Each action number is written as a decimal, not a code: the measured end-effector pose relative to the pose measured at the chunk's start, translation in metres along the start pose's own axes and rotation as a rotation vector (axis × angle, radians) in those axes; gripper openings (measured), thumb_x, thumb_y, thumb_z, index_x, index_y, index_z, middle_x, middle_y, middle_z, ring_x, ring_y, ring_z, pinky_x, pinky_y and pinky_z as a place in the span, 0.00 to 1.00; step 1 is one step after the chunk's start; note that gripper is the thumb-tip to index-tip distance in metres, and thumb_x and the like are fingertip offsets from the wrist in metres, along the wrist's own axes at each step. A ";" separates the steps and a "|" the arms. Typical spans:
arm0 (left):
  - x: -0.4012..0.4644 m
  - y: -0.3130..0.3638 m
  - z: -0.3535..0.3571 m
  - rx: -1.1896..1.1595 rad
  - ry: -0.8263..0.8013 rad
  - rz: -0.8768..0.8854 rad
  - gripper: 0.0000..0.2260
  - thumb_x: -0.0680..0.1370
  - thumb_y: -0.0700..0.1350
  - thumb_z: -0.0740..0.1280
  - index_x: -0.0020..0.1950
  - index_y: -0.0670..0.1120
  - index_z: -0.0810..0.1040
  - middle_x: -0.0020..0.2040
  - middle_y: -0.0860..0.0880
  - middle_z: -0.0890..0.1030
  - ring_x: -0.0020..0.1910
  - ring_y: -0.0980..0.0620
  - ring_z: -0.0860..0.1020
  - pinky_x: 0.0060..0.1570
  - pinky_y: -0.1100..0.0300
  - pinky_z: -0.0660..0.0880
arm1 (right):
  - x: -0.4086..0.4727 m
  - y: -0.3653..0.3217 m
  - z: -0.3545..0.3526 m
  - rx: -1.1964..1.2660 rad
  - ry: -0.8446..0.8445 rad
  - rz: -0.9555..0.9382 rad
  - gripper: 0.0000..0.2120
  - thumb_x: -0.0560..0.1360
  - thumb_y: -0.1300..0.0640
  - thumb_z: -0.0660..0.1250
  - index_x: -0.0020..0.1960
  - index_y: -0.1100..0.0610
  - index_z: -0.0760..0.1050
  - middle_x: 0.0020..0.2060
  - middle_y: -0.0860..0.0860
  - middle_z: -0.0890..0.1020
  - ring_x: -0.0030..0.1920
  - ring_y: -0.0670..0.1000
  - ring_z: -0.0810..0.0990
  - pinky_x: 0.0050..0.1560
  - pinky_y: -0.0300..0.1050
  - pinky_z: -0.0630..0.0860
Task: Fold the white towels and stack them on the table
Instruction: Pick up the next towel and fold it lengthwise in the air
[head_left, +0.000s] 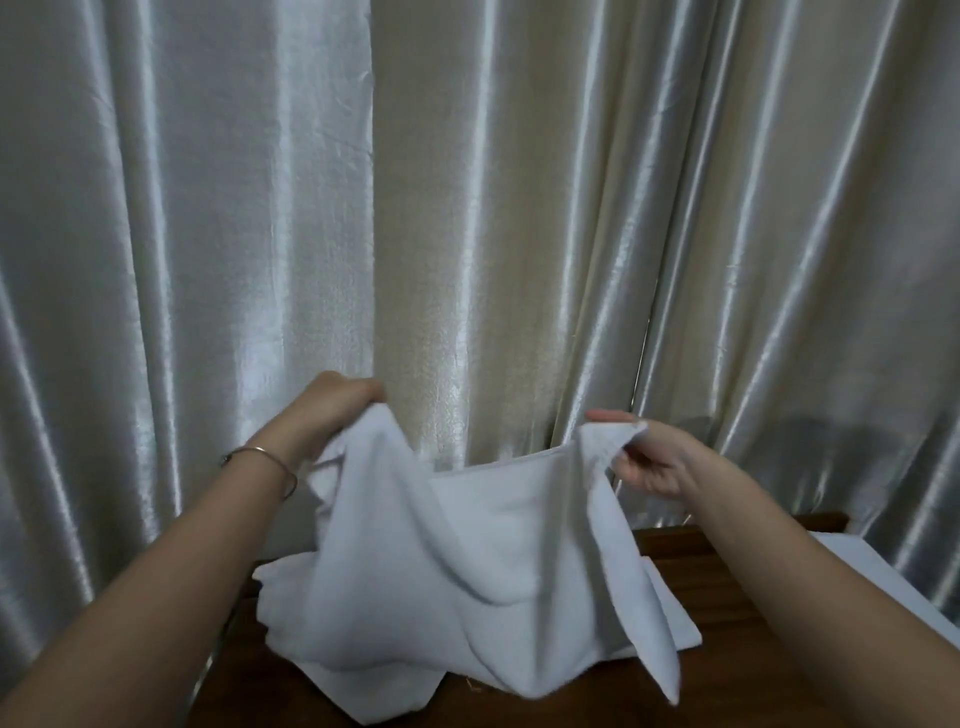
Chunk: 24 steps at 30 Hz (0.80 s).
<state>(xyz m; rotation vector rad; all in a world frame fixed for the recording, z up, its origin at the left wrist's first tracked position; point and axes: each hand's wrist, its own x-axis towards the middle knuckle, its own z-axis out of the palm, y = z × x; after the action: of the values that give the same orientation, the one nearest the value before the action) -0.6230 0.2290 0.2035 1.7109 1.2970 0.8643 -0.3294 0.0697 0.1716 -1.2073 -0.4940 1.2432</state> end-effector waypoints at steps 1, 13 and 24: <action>-0.002 0.004 0.010 -0.031 -0.084 0.018 0.10 0.70 0.46 0.71 0.33 0.43 0.76 0.26 0.47 0.75 0.26 0.50 0.72 0.28 0.62 0.67 | -0.005 -0.001 0.007 0.091 -0.043 -0.016 0.06 0.79 0.65 0.60 0.47 0.64 0.75 0.26 0.57 0.80 0.25 0.50 0.81 0.23 0.40 0.78; -0.030 0.039 0.075 -0.365 -0.582 0.177 0.17 0.66 0.36 0.63 0.53 0.37 0.82 0.51 0.36 0.82 0.50 0.43 0.81 0.51 0.52 0.73 | -0.036 0.009 0.050 -0.251 -0.230 -0.438 0.20 0.69 0.79 0.57 0.54 0.65 0.78 0.48 0.62 0.80 0.50 0.57 0.79 0.52 0.46 0.79; -0.047 0.040 0.089 -0.786 -0.831 0.188 0.27 0.64 0.25 0.59 0.63 0.32 0.74 0.56 0.33 0.78 0.56 0.40 0.78 0.59 0.52 0.75 | -0.043 0.005 0.053 -0.644 -0.041 -0.903 0.12 0.63 0.72 0.76 0.43 0.64 0.78 0.37 0.58 0.76 0.34 0.46 0.71 0.37 0.37 0.69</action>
<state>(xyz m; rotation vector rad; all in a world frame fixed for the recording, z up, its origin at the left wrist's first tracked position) -0.5395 0.1598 0.1975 1.3005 0.1839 0.5375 -0.3900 0.0524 0.1989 -1.2396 -1.3595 0.3203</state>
